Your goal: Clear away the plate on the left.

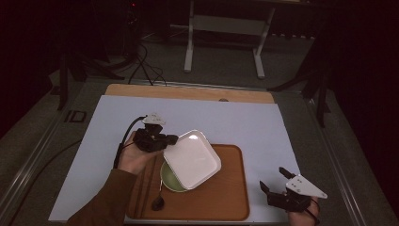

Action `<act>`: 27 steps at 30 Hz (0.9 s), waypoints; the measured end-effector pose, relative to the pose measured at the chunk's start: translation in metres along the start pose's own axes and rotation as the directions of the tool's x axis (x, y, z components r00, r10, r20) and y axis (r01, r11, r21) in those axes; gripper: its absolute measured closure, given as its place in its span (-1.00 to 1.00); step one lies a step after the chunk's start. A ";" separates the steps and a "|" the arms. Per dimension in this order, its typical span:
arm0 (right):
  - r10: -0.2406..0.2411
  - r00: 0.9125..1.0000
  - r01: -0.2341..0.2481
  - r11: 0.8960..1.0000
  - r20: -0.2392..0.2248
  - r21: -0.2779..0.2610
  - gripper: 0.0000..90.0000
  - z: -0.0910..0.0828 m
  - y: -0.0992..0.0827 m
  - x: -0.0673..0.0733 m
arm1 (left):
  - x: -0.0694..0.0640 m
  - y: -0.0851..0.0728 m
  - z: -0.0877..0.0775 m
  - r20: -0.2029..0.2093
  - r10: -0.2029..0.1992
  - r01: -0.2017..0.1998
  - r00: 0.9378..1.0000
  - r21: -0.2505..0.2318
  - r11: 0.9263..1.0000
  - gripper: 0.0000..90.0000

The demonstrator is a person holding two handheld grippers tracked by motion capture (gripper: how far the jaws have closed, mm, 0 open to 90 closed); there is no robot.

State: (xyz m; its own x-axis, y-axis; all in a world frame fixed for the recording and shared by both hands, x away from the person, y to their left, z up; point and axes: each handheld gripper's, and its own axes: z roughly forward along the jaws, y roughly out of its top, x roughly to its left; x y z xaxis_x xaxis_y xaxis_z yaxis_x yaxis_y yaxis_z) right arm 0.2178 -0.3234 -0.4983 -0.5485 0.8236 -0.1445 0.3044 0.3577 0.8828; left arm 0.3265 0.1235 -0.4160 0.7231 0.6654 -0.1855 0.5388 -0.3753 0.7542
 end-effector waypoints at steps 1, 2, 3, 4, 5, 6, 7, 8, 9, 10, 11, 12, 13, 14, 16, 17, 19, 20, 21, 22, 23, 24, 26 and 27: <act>0.000 1.000 0.000 1.000 0.000 0.000 -0.69 0.000 0.000 0.000 | -0.001 0.001 0.001 0.004 0.001 -0.001 1.000 0.004 1.000 0.97; 0.000 1.000 0.000 1.000 0.000 0.000 -0.69 0.000 0.000 0.000 | -0.003 0.001 0.002 0.009 0.006 -0.006 1.000 0.005 1.000 0.97; 0.000 1.000 0.000 1.000 0.000 0.000 -0.69 0.000 0.000 0.000 | -0.004 0.002 0.003 0.011 0.009 -0.010 1.000 0.008 1.000 0.97; 0.000 1.000 0.000 1.000 0.000 0.001 -0.69 0.000 0.000 0.000 | -0.005 0.002 0.005 0.015 0.016 -0.016 1.000 0.013 1.000 0.97; 0.000 1.000 0.000 1.000 -0.001 0.001 -0.69 0.000 0.000 0.000 | -0.006 0.003 0.006 0.017 0.019 -0.019 1.000 0.014 1.000 0.97; 0.000 1.000 0.000 1.000 -0.001 0.001 -0.69 0.000 0.000 0.000 | -0.006 0.003 0.006 0.017 0.019 -0.019 1.000 0.014 1.000 0.97; 0.000 1.000 0.000 1.000 -0.001 0.001 -0.69 0.000 0.000 0.000 | -0.009 0.004 0.008 0.025 0.025 -0.026 0.999 0.020 0.999 0.97; 0.000 1.000 0.000 1.000 -0.001 0.001 -0.69 0.000 0.000 0.000 | -0.010 0.005 0.010 0.030 0.034 -0.034 0.999 0.027 0.999 0.97; 0.001 1.000 -0.001 1.000 -0.001 0.001 -0.69 0.000 0.000 0.000 | -0.012 0.005 0.011 0.031 0.033 -0.034 0.999 0.026 0.999 0.97; 0.000 1.000 0.000 1.000 -0.001 0.001 -0.69 0.000 0.000 0.000 | -0.013 0.006 0.013 0.035 0.040 -0.041 0.999 0.034 0.999 0.97; 0.000 1.000 0.000 1.000 -0.001 0.001 -0.69 0.000 0.000 0.000 | -0.015 0.006 0.014 0.039 0.045 -0.046 0.998 0.036 0.998 0.97; 0.000 1.000 0.000 1.000 -0.001 0.001 -0.69 0.000 0.000 0.000 | -0.016 0.007 0.016 0.042 0.052 -0.054 0.998 0.040 0.998 0.97; 0.000 1.000 0.000 1.000 -0.001 0.001 -0.69 0.000 0.000 0.000 | -0.018 0.007 0.017 0.047 0.054 -0.057 0.997 0.043 0.997 0.96; 0.000 1.000 0.000 1.000 -0.001 0.001 -0.69 0.000 0.000 0.000 | -0.019 0.008 0.019 0.050 0.060 -0.062 0.997 0.049 0.997 0.96; 0.000 1.000 0.000 1.000 -0.001 0.001 -0.69 0.000 0.000 0.000 | -0.021 0.009 0.021 0.055 0.066 -0.068 0.996 0.051 0.996 0.96; 0.000 1.000 0.000 1.000 -0.001 0.001 -0.69 0.000 0.000 0.000 | -0.023 0.010 0.023 0.058 0.069 -0.072 0.996 0.053 0.996 0.96; 0.000 1.000 0.000 1.000 -0.001 0.001 -0.69 0.000 0.000 0.000 | -0.025 0.011 0.025 0.063 0.074 -0.078 0.995 0.056 0.995 0.96; 0.000 1.000 0.000 1.000 -0.002 0.001 -0.69 0.000 0.000 0.000 | -0.026 0.011 0.026 0.065 0.076 -0.080 0.995 0.059 0.995 0.96; 0.000 1.000 0.000 1.000 -0.002 0.001 -0.69 0.000 0.000 0.000 | -0.027 0.012 0.028 0.068 0.081 -0.085 0.994 0.065 0.994 0.96; 0.000 1.000 0.000 1.000 -0.002 0.001 -0.69 0.000 0.000 0.000 | -0.029 0.013 0.030 0.068 0.085 -0.090 0.994 0.070 0.993 0.96; 0.000 1.000 0.000 1.000 -0.002 0.001 -0.69 0.000 0.000 0.000 | -0.030 0.013 0.031 0.068 0.089 -0.094 0.994 0.076 0.993 0.96; 0.001 1.000 -0.001 1.000 -0.002 0.002 -0.69 0.000 0.000 0.000 | -0.031 0.013 0.034 0.067 0.093 -0.099 0.993 0.083 0.992 0.97; 0.002 1.000 -0.002 1.000 -0.002 0.002 -0.69 0.000 0.000 0.000 | -0.034 0.014 0.037 0.068 0.100 -0.106 0.993 0.093 0.990 0.97; 0.002 1.000 -0.002 1.000 -0.002 0.002 -0.69 0.000 0.000 0.000 | -0.035 0.015 0.040 0.072 0.106 -0.113 0.992 0.098 0.989 0.97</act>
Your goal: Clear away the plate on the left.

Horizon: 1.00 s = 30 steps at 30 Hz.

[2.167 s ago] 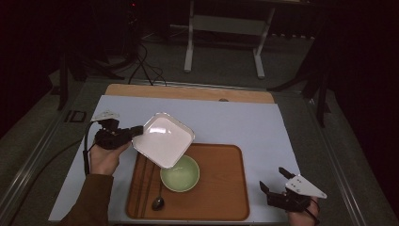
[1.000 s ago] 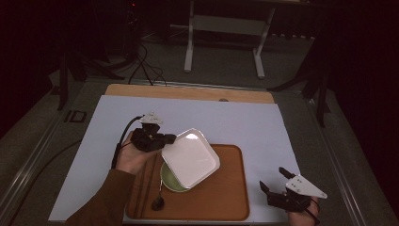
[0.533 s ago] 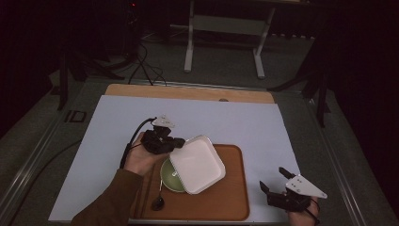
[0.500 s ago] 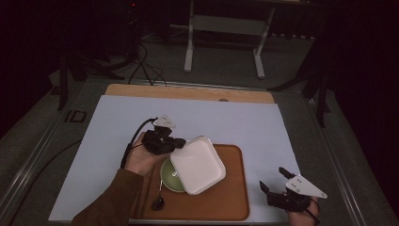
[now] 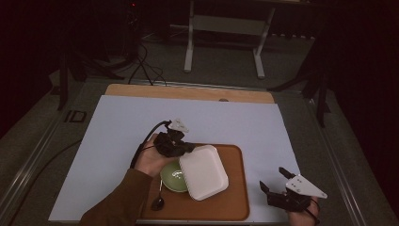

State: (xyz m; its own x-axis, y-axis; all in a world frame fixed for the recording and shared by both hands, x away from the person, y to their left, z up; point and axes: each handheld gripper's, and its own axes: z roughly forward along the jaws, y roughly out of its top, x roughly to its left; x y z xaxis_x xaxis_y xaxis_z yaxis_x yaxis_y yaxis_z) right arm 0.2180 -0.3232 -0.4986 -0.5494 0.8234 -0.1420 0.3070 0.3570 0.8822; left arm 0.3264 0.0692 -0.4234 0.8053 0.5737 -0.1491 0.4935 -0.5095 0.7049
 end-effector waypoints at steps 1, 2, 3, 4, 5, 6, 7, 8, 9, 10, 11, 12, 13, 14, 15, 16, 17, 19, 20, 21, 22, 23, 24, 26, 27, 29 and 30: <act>0.000 1.000 0.000 1.000 -0.001 0.000 -0.69 0.000 0.000 0.000 | -0.001 0.001 0.002 0.004 0.006 -0.006 1.000 0.008 1.000 0.97; 0.000 1.000 0.000 1.000 -0.001 0.000 -0.69 0.000 0.000 0.000 | -0.003 0.002 0.005 0.006 0.013 -0.013 1.000 0.016 1.000 0.97; 0.000 1.000 0.000 1.000 -0.001 0.001 -0.69 0.000 0.000 0.000 | -0.005 0.003 0.008 0.010 0.015 -0.016 1.000 0.021 1.000 0.97; 0.000 1.000 0.000 1.000 -0.001 0.001 -0.69 0.000 0.000 0.000 | -0.006 0.004 0.010 0.013 0.020 -0.020 1.000 0.029 0.999 0.97; 0.000 1.000 0.000 1.000 -0.001 0.001 -0.69 0.000 0.000 0.000 | -0.008 0.005 0.014 0.021 0.028 -0.029 0.999 0.041 0.999 0.97; 0.000 1.000 0.000 1.000 -0.001 0.001 -0.69 0.000 0.000 0.000 | -0.009 0.006 0.016 0.024 0.034 -0.035 0.999 0.048 0.998 0.97; 0.001 1.000 -0.001 1.000 -0.001 0.001 -0.69 0.000 0.000 0.000 | -0.010 0.007 0.019 0.028 0.035 -0.037 0.999 0.054 0.998 0.97; 0.000 1.000 0.000 1.000 -0.001 0.001 -0.69 0.000 0.000 0.000 | -0.012 0.007 0.021 0.034 0.039 -0.041 0.999 0.061 0.997 0.97; 0.000 1.000 0.000 1.000 -0.001 0.001 -0.69 0.000 0.000 0.000 | -0.012 0.007 0.021 0.034 0.039 -0.041 0.999 0.061 0.997 0.97; 0.000 1.000 0.000 1.000 -0.001 0.001 -0.69 0.000 0.000 0.000 | -0.014 0.009 0.027 0.043 0.045 -0.048 0.998 0.073 0.996 0.97; 0.000 1.000 0.000 1.000 -0.002 0.001 -0.69 0.000 0.000 0.000 | -0.016 0.010 0.029 0.046 0.045 -0.048 0.998 0.077 0.996 0.97; 0.000 1.000 0.000 1.000 -0.002 0.001 -0.69 0.000 0.000 0.000 | -0.017 0.010 0.031 0.051 0.047 -0.051 0.998 0.081 0.995 0.97; 0.000 1.000 0.000 1.000 -0.002 0.001 -0.69 0.000 0.000 0.000 | -0.019 0.011 0.035 0.054 0.049 -0.054 0.997 0.085 0.995 0.97; -0.001 1.000 0.001 1.000 -0.002 0.001 -0.69 0.000 0.000 0.000 | -0.020 0.011 0.036 0.058 0.052 -0.057 0.997 0.090 0.994 0.97; -0.001 1.000 0.001 1.000 -0.002 0.000 -0.69 0.000 0.000 0.000 | -0.021 0.012 0.039 0.061 0.055 -0.060 0.997 0.095 0.994 0.97; -0.002 1.000 0.002 1.000 -0.002 0.000 -0.69 0.000 0.000 -0.001 | -0.023 0.013 0.042 0.064 0.055 -0.061 0.996 0.098 0.993 0.96; -0.001 1.000 0.001 1.000 -0.003 0.000 -0.69 0.000 0.000 -0.001 | -0.023 0.013 0.044 0.065 0.055 -0.062 0.996 0.098 0.993 0.96; -0.001 1.000 0.001 1.000 -0.002 -0.001 -0.69 0.000 0.000 -0.001 | -0.024 0.014 0.048 0.074 0.052 -0.059 0.996 0.102 0.993 0.96; -0.002 1.000 0.002 1.000 -0.002 -0.001 -0.69 0.000 0.000 -0.001 | -0.025 0.015 0.050 0.077 0.045 -0.053 0.996 0.099 0.994 0.96; -0.002 1.000 0.002 1.000 -0.002 -0.002 -0.69 0.000 0.000 -0.001 | -0.025 0.016 0.051 0.080 0.046 -0.054 0.996 0.100 0.993 0.96; -0.002 1.000 0.002 1.000 -0.002 -0.001 -0.69 0.000 0.000 -0.001 | -0.025 0.017 0.053 0.082 0.043 -0.051 0.996 0.100 0.994 0.96; -0.001 1.000 0.001 1.000 -0.002 -0.002 -0.69 0.000 0.000 -0.001 | -0.025 0.017 0.055 0.083 0.038 -0.046 0.996 0.099 0.994 0.96; -0.001 1.000 0.001 1.000 -0.002 -0.001 -0.69 -0.001 0.000 -0.001 | -0.025 0.018 0.057 0.084 0.034 -0.042 0.996 0.098 0.994 0.96; -0.001 1.000 0.001 1.000 -0.003 -0.002 -0.69 -0.001 0.000 -0.001 | -0.025 0.019 0.061 0.088 0.025 -0.034 0.996 0.101 0.994 0.96; -0.001 1.000 0.001 1.000 -0.003 -0.002 -0.69 -0.001 0.000 -0.001 | -0.024 0.019 0.062 0.092 0.027 -0.037 0.995 0.107 0.994 0.96; -0.001 1.000 0.001 1.000 -0.002 -0.001 -0.69 -0.001 0.000 -0.001 | -0.025 0.020 0.066 0.095 0.018 -0.028 0.995 0.107 0.994 0.96; -0.001 1.000 0.001 1.000 -0.003 -0.001 -0.69 -0.001 0.000 -0.001 | -0.024 0.021 0.067 0.097 0.020 -0.031 0.995 0.111 0.993 0.96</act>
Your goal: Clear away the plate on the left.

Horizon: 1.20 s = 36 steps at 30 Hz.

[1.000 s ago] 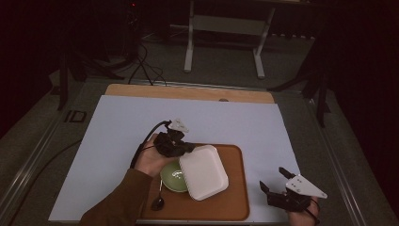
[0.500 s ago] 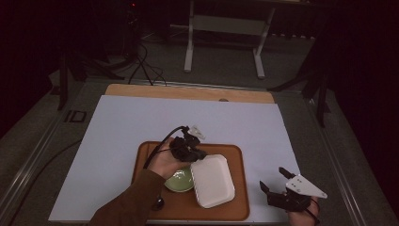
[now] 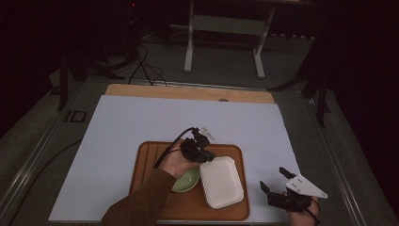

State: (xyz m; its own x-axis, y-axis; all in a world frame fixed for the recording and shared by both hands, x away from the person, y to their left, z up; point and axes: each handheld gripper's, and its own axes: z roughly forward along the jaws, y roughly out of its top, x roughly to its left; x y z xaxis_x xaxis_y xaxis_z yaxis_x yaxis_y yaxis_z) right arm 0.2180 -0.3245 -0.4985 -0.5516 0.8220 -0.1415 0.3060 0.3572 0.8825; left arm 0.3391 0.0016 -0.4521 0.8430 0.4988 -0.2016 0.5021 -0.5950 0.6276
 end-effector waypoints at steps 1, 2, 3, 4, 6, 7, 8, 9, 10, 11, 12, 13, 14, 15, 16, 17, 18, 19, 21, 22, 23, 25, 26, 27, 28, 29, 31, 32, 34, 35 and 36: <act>0.000 1.000 0.000 1.000 0.000 0.000 -0.69 0.000 0.000 0.000 | 0.000 0.001 0.002 0.002 -0.006 0.006 1.000 -0.002 1.000 0.96; 0.000 1.000 0.000 1.000 0.000 0.000 -0.69 0.000 0.000 0.000 | 0.000 0.001 0.003 0.003 -0.005 0.005 1.000 0.003 1.000 0.96; 0.001 1.000 -0.001 1.000 0.000 0.000 -0.69 0.000 0.000 0.000 | 0.000 0.002 0.005 0.004 -0.012 0.012 1.000 -0.002 1.000 0.96; 0.001 1.000 -0.001 1.000 0.000 0.000 -0.69 0.000 0.000 0.000 | 0.001 0.002 0.006 0.001 -0.013 0.013 1.000 0.000 1.000 0.96; 0.001 1.000 -0.001 1.000 0.000 0.001 -0.69 0.000 0.000 0.000 | 0.002 0.003 0.007 0.009 -0.020 0.020 1.000 -0.003 1.000 0.95; 0.001 1.000 -0.001 1.000 0.000 0.001 -0.69 0.000 0.000 0.000 | 0.003 0.004 0.008 0.008 -0.027 0.027 1.000 -0.005 1.000 0.94; 0.001 1.000 -0.001 1.000 -0.001 0.001 -0.69 0.000 0.000 0.000 | 0.003 0.004 0.008 0.009 -0.031 0.031 0.999 -0.006 1.000 0.94; 0.000 1.000 0.000 1.000 -0.001 0.001 -0.69 0.000 0.000 0.000 | 0.004 0.005 0.009 0.009 -0.030 0.030 1.000 -0.002 1.000 0.93; 0.000 1.000 0.000 1.000 -0.001 0.001 -0.69 0.000 0.000 0.000 | 0.005 0.005 0.010 0.008 -0.042 0.042 0.999 -0.006 0.999 0.93; -0.001 1.000 0.001 1.000 -0.001 0.000 -0.69 0.000 0.000 0.000 | 0.006 0.006 0.011 0.006 -0.043 0.043 0.999 -0.003 0.999 0.92; -0.001 1.000 0.001 1.000 -0.001 0.001 -0.69 0.000 0.000 0.000 | 0.006 0.006 0.012 0.004 -0.050 0.050 0.999 -0.005 0.999 0.91; -0.002 1.000 0.002 1.000 -0.002 0.000 -0.69 0.000 0.000 0.000 | 0.007 0.006 0.013 0.001 -0.053 0.053 0.999 -0.003 0.999 0.91; -0.002 1.000 0.002 1.000 -0.002 0.000 -0.69 0.000 0.000 0.000 | 0.007 0.006 0.015 -0.001 -0.060 0.060 0.998 -0.008 0.998 0.90; -0.001 1.000 0.001 1.000 -0.002 0.001 -0.69 0.000 0.000 0.000 | 0.008 0.006 0.015 -0.001 -0.061 0.060 0.998 -0.006 0.998 0.89; -0.001 1.000 0.001 1.000 -0.002 0.001 -0.69 0.000 0.000 0.000 | 0.008 0.006 0.016 -0.003 -0.064 0.064 0.998 -0.008 0.998 0.89; -0.001 1.000 0.001 1.000 -0.002 0.000 -0.69 0.000 0.000 0.000 | 0.008 0.007 0.017 -0.005 -0.064 0.064 0.998 -0.006 0.998 0.88; -0.001 1.000 0.001 1.000 -0.002 0.001 -0.69 0.000 0.000 0.000 | 0.009 0.007 0.018 -0.006 -0.066 0.066 0.998 -0.004 0.998 0.87; -0.001 1.000 0.001 1.000 -0.002 0.001 -0.69 0.000 0.000 0.000 | 0.009 0.007 0.020 -0.008 -0.070 0.070 0.997 -0.007 0.998 0.87; -0.001 1.000 0.001 1.000 -0.002 0.001 -0.69 0.000 0.000 0.000 | 0.010 0.008 0.021 -0.011 -0.074 0.074 0.997 -0.003 0.997 0.85; -0.001 1.000 0.001 1.000 -0.003 0.001 -0.69 0.000 0.000 0.000 | 0.011 0.009 0.023 -0.013 -0.077 0.077 0.997 -0.003 0.997 0.84; -0.001 1.000 0.001 1.000 -0.003 0.001 -0.69 0.000 0.000 0.000 | 0.011 0.009 0.023 -0.014 -0.080 0.080 0.997 -0.001 0.997 0.84; -0.001 1.000 0.001 1.000 -0.003 0.001 -0.69 0.000 0.000 0.000 | 0.012 0.009 0.025 -0.015 -0.086 0.086 0.996 -0.001 0.996 0.83; 0.000 1.000 0.000 1.000 -0.002 0.002 -0.69 0.000 0.000 0.000 | 0.013 0.009 0.026 -0.015 -0.088 0.088 0.996 -0.001 0.996 0.82; 0.001 1.000 -0.001 1.000 -0.002 0.002 -0.69 0.000 0.000 0.000 | 0.013 0.009 0.027 -0.017 -0.095 0.095 0.995 -0.004 0.995 0.82; 0.002 1.000 -0.002 1.000 -0.002 0.002 -0.69 0.000 0.000 0.000 | 0.013 0.009 0.027 -0.019 -0.092 0.092 0.996 -0.002 0.996 0.82; 0.002 1.000 -0.002 1.000 -0.002 0.001 -0.69 0.000 -0.001 0.000 | 0.013 0.009 0.028 -0.020 -0.095 0.095 0.995 -0.007 0.995 0.86; 0.002 1.000 -0.002 1.000 -0.002 0.001 -0.69 0.000 -0.001 0.000 | 0.012 0.010 0.027 -0.021 -0.104 0.103 0.994 -0.027 0.994 0.83; 0.001 1.000 -0.001 1.000 -0.001 0.001 -0.69 -0.001 -0.001 0.000 | 0.012 0.011 0.027 -0.029 -0.107 0.105 0.994 -0.035 0.994 0.76; 0.001 1.000 -0.001 1.000 0.000 0.001 -0.69 -0.001 -0.001 0.000 | 0.013 0.011 0.026 -0.033 -0.118 0.116 0.993 -0.051 0.992 0.71; 0.002 1.000 -0.002 1.000 -0.001 0.000 -0.69 -0.001 -0.001 0.000 | 0.013 0.011 0.025 -0.032 -0.120 0.118 0.992 -0.059 0.991 0.68; 0.001 1.000 -0.001 1.000 -0.001 0.000 -0.69 -0.001 -0.001 -0.001 | 0.013 0.011 0.024 -0.034 -0.118 0.115 0.992 -0.069 0.991 0.65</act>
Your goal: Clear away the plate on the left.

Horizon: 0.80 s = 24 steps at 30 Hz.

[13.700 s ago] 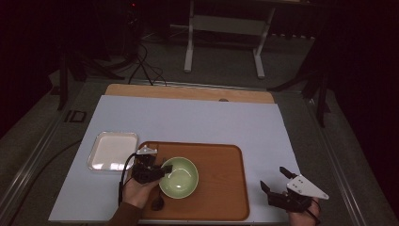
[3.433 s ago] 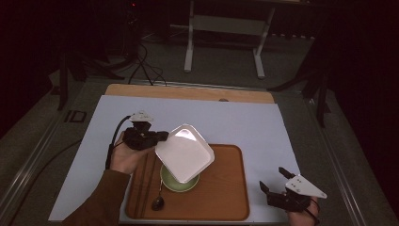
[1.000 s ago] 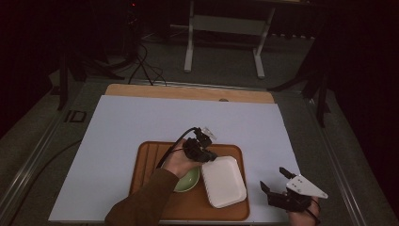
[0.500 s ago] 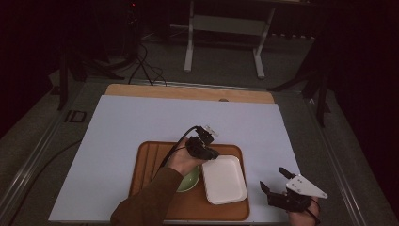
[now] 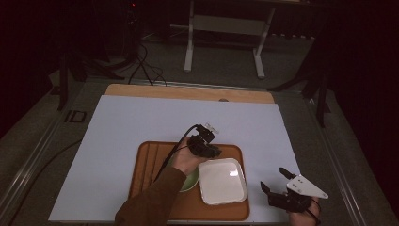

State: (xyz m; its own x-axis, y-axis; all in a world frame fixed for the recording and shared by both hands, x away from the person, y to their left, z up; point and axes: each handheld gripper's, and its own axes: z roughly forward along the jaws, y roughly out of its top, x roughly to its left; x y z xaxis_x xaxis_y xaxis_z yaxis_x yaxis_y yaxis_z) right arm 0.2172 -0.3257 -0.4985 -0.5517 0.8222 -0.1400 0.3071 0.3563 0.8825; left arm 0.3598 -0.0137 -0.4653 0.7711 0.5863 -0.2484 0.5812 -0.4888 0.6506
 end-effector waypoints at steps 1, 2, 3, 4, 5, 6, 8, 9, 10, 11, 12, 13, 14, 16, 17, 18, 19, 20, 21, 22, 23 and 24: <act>0.002 1.000 -0.002 1.000 0.001 0.000 -0.69 0.000 0.000 0.000 | -0.001 0.000 -0.001 0.005 -0.002 0.002 1.000 -0.013 1.000 0.61; 0.001 1.000 -0.001 1.000 0.001 0.001 -0.69 0.000 0.000 0.000 | -0.001 0.000 -0.003 0.006 0.004 -0.004 1.000 -0.016 1.000 0.58; 0.001 1.000 -0.001 1.000 0.002 0.000 -0.69 0.000 0.000 0.000 | -0.002 0.000 -0.004 0.004 0.005 -0.005 1.000 -0.026 1.000 0.55; 0.001 1.000 -0.001 1.000 0.002 0.000 -0.69 0.000 0.000 0.000 | -0.002 0.001 -0.005 0.006 0.011 -0.011 1.000 -0.032 0.999 0.52; 0.001 1.000 -0.001 1.000 0.001 0.001 -0.69 0.000 0.000 0.000 | -0.002 0.001 -0.006 0.007 0.007 -0.006 1.000 -0.039 0.999 0.48; 0.001 1.000 -0.001 1.000 0.001 0.001 -0.69 0.000 0.000 0.000 | -0.003 0.001 -0.007 0.006 0.006 -0.006 1.000 -0.047 0.999 0.45; -0.001 1.000 0.001 1.000 0.000 0.000 -0.69 0.000 0.000 0.000 | -0.003 0.001 -0.008 0.000 0.009 -0.009 1.000 -0.050 0.999 0.36; 0.000 1.000 0.000 1.000 0.001 0.000 -0.69 0.000 0.000 0.000 | -0.004 0.001 -0.009 -0.007 0.012 -0.012 1.000 -0.048 0.999 0.32; 0.000 1.000 0.000 1.000 0.001 0.000 -0.69 0.000 0.000 0.000 | -0.004 0.001 -0.010 -0.012 0.015 -0.015 1.000 -0.048 0.999 0.29; -0.001 1.000 0.001 1.000 0.001 0.000 -0.69 0.000 0.000 0.000 | -0.005 0.001 -0.010 -0.019 0.023 -0.024 1.000 -0.046 0.999 0.25; 0.000 1.000 0.000 1.000 0.001 0.002 -0.69 0.000 0.000 0.000 | -0.005 0.000 -0.011 -0.025 0.028 -0.029 0.999 -0.047 0.998 0.22; -0.001 1.000 0.001 1.000 0.002 0.002 -0.69 0.000 0.000 0.000 | -0.006 0.000 -0.012 -0.031 0.033 -0.034 0.999 -0.047 0.998 0.20; -0.001 1.000 0.001 1.000 0.001 0.002 -0.69 0.000 0.000 0.000 | -0.007 0.000 -0.013 -0.034 0.037 -0.039 0.999 -0.049 0.998 0.15; -0.001 1.000 0.001 1.000 0.001 0.001 -0.69 0.000 0.000 0.000 | -0.008 0.001 -0.016 -0.039 0.040 -0.042 0.998 -0.063 0.997 0.10; -0.001 1.000 0.001 1.000 0.000 0.001 -0.69 0.000 0.000 0.000 | -0.009 0.001 -0.017 -0.040 0.041 -0.043 0.998 -0.068 0.997 0.07; 0.000 1.000 0.000 1.000 -0.001 0.001 -0.69 0.000 0.000 0.000 | -0.010 0.001 -0.018 -0.042 0.036 -0.039 0.998 -0.074 0.996 0.05; 0.000 1.000 0.000 1.000 -0.001 0.001 -0.69 0.001 0.000 0.000 | -0.010 0.000 -0.019 -0.050 0.038 -0.042 0.998 -0.081 0.996 0.03; -0.001 1.000 0.001 1.000 0.000 0.001 -0.69 0.001 0.000 0.000 | -0.011 0.001 -0.020 -0.054 0.040 -0.044 0.998 -0.081 0.996 0.00; -0.001 1.000 0.001 1.000 -0.001 0.001 -0.69 0.001 0.000 0.000 | -0.012 0.000 -0.021 -0.061 0.040 -0.045 0.997 -0.089 0.995 -0.02; -0.001 1.000 0.001 1.000 -0.001 0.001 -0.69 0.001 0.000 0.000 | -0.012 0.000 -0.022 -0.068 0.046 -0.052 0.997 -0.092 0.994 -0.04; -0.001 1.000 0.001 1.000 -0.001 0.002 -0.69 0.001 0.000 0.000 | -0.013 0.000 -0.024 -0.074 0.047 -0.054 0.996 -0.101 0.993 -0.06; -0.001 1.000 0.001 1.000 -0.001 0.001 -0.69 0.001 0.000 -0.001 | -0.013 0.001 -0.025 -0.077 0.047 -0.055 0.996 -0.105 0.993 -0.07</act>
State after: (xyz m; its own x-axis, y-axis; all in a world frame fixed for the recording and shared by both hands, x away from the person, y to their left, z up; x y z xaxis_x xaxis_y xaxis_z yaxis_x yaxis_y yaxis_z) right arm 0.2179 -0.3261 -0.4992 -0.5529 0.8213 -0.1404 0.3076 0.3578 0.8817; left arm 0.3434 -0.0054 -0.4435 0.7754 0.6105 -0.1615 0.5071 -0.4497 0.7353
